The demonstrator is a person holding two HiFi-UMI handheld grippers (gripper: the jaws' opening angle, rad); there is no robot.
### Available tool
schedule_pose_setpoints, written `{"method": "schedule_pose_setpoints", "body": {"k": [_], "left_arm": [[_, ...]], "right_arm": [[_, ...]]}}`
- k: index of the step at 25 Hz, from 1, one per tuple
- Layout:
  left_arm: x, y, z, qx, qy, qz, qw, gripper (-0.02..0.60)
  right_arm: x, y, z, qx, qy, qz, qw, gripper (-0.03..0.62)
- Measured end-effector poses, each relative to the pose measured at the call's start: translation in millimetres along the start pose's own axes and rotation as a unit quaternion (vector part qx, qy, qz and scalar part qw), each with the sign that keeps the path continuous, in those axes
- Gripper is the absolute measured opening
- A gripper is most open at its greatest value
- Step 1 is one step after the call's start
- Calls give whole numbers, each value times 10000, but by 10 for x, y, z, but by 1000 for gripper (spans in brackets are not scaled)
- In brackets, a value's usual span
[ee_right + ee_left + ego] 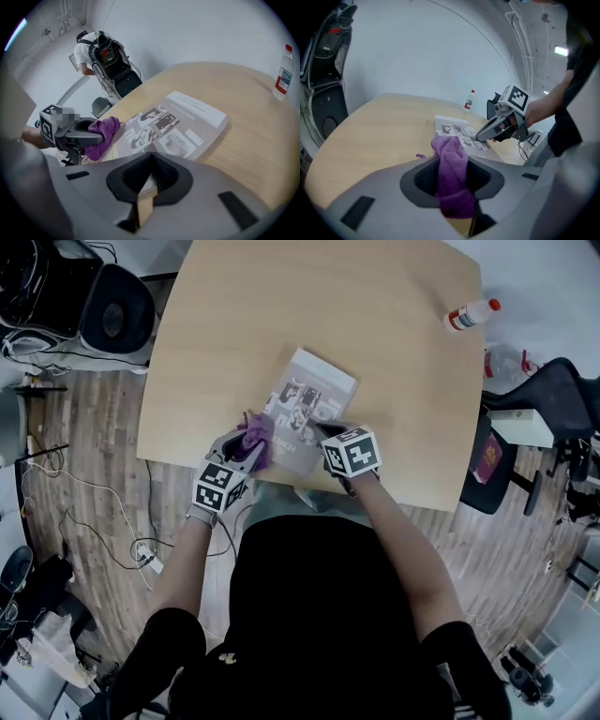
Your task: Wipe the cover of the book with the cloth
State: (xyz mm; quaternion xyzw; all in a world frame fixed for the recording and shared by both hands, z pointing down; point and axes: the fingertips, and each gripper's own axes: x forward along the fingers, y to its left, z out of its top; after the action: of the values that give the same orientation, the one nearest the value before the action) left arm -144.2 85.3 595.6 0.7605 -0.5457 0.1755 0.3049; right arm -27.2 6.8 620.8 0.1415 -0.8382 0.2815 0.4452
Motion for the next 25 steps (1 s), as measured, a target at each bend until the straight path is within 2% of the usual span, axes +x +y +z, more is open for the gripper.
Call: {"method": "schedule_pose_setpoints", "body": {"k": [4, 9, 13, 25], "left_arm": [[-68, -20, -66, -178, -37, 234, 9996, 152], [-102, -113, -113, -193, 147, 345, 9991, 152], [-37, -215, -99, -373, 321, 231, 9985, 152], [371, -423, 78, 114, 784, -260, 9965, 150]], "right_arm": [[-5, 3, 0, -88, 1, 98, 9999, 31], [-10, 13, -10, -165, -8, 191, 9997, 31], [-12, 20, -2, -168, -16, 268, 9995, 31], [-12, 19, 11, 3, -79, 464, 9989, 31]]}}
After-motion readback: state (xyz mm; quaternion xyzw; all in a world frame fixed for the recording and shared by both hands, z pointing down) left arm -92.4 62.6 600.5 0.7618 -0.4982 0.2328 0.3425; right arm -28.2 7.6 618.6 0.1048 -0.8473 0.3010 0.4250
